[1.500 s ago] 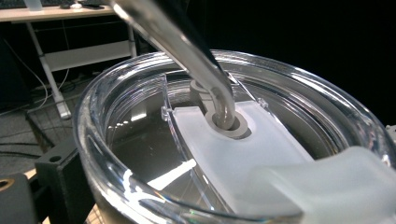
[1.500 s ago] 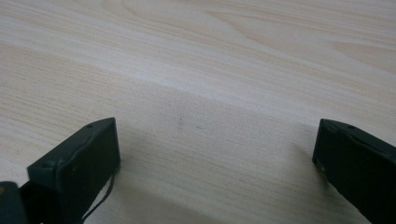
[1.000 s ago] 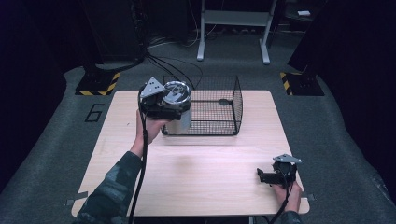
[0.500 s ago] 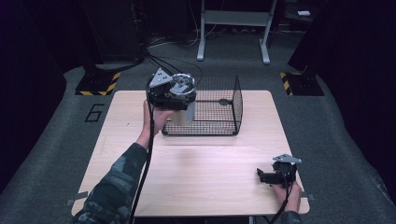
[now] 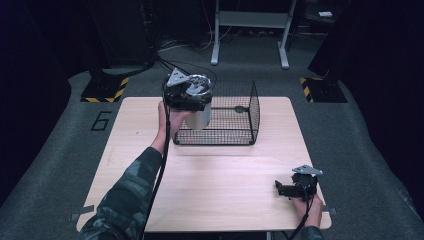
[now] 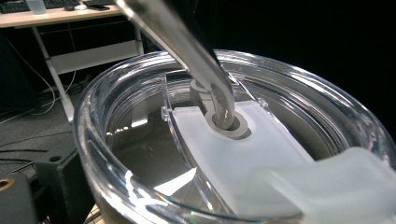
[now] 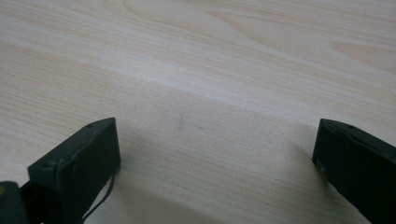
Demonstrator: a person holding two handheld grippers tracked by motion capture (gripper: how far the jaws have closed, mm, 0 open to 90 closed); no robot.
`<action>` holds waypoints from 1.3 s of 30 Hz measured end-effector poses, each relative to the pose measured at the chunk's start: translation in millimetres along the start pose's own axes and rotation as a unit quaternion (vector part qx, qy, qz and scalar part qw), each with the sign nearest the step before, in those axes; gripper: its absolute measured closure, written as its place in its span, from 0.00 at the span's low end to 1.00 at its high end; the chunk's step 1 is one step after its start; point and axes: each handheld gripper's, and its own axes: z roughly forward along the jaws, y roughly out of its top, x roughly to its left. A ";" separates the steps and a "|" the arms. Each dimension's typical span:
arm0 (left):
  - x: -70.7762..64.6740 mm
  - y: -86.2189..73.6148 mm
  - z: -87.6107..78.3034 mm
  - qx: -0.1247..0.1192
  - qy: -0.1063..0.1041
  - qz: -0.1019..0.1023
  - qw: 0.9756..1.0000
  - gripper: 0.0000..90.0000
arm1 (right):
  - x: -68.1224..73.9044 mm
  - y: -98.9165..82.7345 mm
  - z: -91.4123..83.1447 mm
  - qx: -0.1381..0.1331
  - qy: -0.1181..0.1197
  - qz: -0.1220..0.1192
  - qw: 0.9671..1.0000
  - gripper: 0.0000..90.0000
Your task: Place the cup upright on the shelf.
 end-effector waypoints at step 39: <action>20.0 -19.3 72.7 0.028 0.053 -0.029 0.998 0.03 | 0.8 0.2 0.4 -0.003 0.001 0.001 1.000 0.00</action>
